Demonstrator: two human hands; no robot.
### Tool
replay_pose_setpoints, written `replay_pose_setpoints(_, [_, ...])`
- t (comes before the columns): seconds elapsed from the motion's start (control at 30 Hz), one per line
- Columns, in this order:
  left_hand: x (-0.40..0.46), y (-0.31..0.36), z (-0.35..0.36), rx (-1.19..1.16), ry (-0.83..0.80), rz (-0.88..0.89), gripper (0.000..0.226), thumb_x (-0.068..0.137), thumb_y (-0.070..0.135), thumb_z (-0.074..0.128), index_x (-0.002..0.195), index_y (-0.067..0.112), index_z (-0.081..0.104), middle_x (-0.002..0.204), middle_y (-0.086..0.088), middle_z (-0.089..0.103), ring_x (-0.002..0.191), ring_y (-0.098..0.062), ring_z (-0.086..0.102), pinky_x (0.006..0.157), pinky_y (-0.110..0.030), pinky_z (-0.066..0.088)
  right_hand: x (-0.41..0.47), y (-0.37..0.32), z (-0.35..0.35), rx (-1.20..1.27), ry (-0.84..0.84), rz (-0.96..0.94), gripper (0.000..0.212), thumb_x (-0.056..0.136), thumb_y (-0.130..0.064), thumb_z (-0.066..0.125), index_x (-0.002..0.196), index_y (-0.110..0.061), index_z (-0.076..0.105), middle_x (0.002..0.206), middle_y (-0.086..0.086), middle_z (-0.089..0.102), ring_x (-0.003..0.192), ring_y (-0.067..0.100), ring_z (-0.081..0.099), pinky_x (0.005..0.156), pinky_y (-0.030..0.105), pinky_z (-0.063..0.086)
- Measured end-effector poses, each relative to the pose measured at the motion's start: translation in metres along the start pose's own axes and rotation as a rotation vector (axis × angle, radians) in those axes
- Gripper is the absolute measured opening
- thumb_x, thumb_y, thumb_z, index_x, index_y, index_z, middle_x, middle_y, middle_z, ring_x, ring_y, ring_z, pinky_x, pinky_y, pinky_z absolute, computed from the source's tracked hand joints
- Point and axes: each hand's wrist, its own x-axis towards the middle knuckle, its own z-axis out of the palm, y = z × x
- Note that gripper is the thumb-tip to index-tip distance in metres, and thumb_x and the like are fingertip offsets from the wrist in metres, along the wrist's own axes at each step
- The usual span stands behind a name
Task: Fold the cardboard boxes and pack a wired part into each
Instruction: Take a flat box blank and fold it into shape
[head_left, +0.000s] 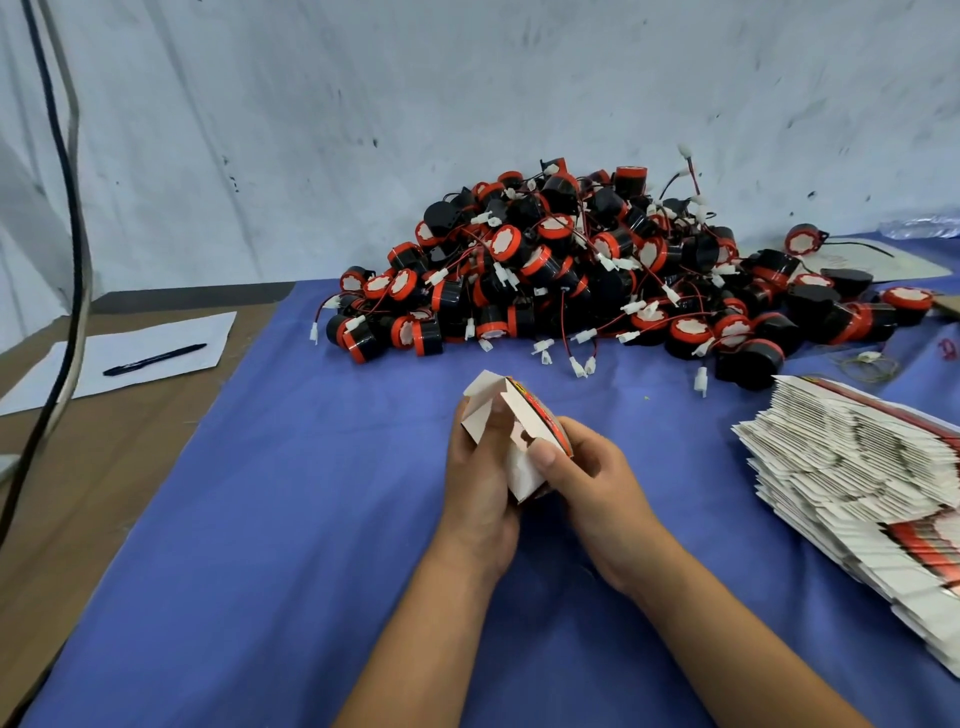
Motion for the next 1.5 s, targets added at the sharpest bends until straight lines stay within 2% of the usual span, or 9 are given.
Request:
replay_pose_setpoints(0.17, [0.003,0.002,-0.002,0.056,0.127,0.073,0.022,0.104,0.032,0.059,0.121,0.018,0.064,0.100,-0.006,0.073,0.093,-0.025,0.070,0.076,-0.045,0.060,0.000,0.003,0.004,-0.084,-0.002,-0.036,0.036,0.091,-0.042,0.069,0.120,-0.021,0.069,0.113,0.002,0.074,0.108,0.019,0.070,0.086,0.026,0.054])
replay_pose_setpoints(0.4, [-0.001,-0.003,0.002,0.108,0.075,0.157,0.015,0.105,0.038,0.054,0.107,0.033,0.068,0.112,-0.011,0.068,0.099,-0.023,0.065,0.087,-0.050,0.055,0.002,0.005,0.001,-0.117,0.107,-0.069,0.014,0.093,-0.032,0.064,0.103,-0.027,0.072,0.098,0.001,0.072,0.094,0.015,0.068,0.081,0.031,0.055])
replay_pose_setpoints(0.57, [-0.002,-0.010,0.002,0.338,0.006,0.362,0.021,0.109,0.033,0.048,0.128,0.027,0.055,0.109,0.028,0.065,0.091,0.009,0.061,0.077,-0.013,0.050,0.003,0.005,-0.002,-0.086,0.219,-0.098,0.020,0.094,-0.033,0.062,0.100,-0.015,0.069,0.086,0.008,0.064,0.080,0.020,0.058,0.073,0.038,0.049])
replay_pose_setpoints(0.77, [0.000,-0.010,-0.009,0.838,-0.058,0.860,0.045,0.108,0.008,0.043,0.146,0.028,0.054,0.156,0.003,0.047,0.145,-0.019,0.045,0.111,-0.026,0.042,0.004,0.011,0.003,-0.192,0.297,-0.169,0.022,0.101,-0.035,0.056,0.096,-0.014,0.061,0.078,-0.005,0.058,0.072,0.011,0.053,0.067,0.032,0.046])
replay_pose_setpoints(0.97, [0.000,-0.016,-0.009,1.105,-0.184,0.893,0.049,0.108,0.041,0.042,0.156,0.034,0.044,0.169,0.014,0.022,0.153,-0.014,0.030,0.120,-0.023,0.030,0.004,0.017,-0.006,-0.151,0.326,-0.117,0.030,0.104,-0.049,0.047,0.117,-0.026,0.061,0.109,0.008,0.071,0.103,0.033,0.069,0.089,0.056,0.057])
replay_pose_setpoints(1.13, [-0.001,-0.017,-0.006,0.942,-0.103,0.839,0.039,0.111,0.035,0.039,0.145,0.030,0.058,0.169,0.011,0.021,0.153,-0.019,0.030,0.115,-0.041,0.043,0.003,0.011,0.000,-0.111,0.069,-0.011,0.048,0.105,-0.056,0.041,0.143,-0.030,0.052,0.141,0.000,0.062,0.132,0.017,0.058,0.094,0.019,0.053])
replay_pose_setpoints(1.23, [0.001,-0.012,-0.007,0.867,0.029,0.827,0.037,0.109,0.018,0.040,0.133,0.022,0.068,0.162,0.007,0.034,0.148,-0.018,0.039,0.111,-0.039,0.046,-0.006,0.012,-0.012,-0.184,-0.109,-0.026,0.041,0.112,-0.015,0.035,0.143,0.009,0.045,0.147,0.027,0.051,0.138,0.039,0.049,0.099,0.029,0.048])
replay_pose_setpoints(1.37, [0.000,-0.001,-0.011,0.951,0.025,0.941,0.039,0.105,0.019,0.041,0.132,0.019,0.069,0.153,0.000,0.044,0.139,-0.024,0.047,0.109,-0.029,0.044,-0.003,0.005,0.003,0.177,-0.084,0.096,0.063,0.103,-0.066,0.031,0.143,-0.025,0.058,0.146,0.005,0.059,0.138,0.020,0.053,0.106,0.031,0.049])
replay_pose_setpoints(1.5, [0.001,-0.001,-0.014,1.064,-0.077,1.021,0.038,0.101,0.016,0.044,0.123,0.011,0.074,0.148,-0.004,0.050,0.133,-0.024,0.050,0.107,-0.031,0.043,0.005,-0.006,-0.015,0.176,-0.004,0.086,0.059,0.100,-0.056,0.045,0.139,-0.014,0.061,0.139,0.017,0.063,0.133,0.035,0.055,0.115,0.054,0.042])
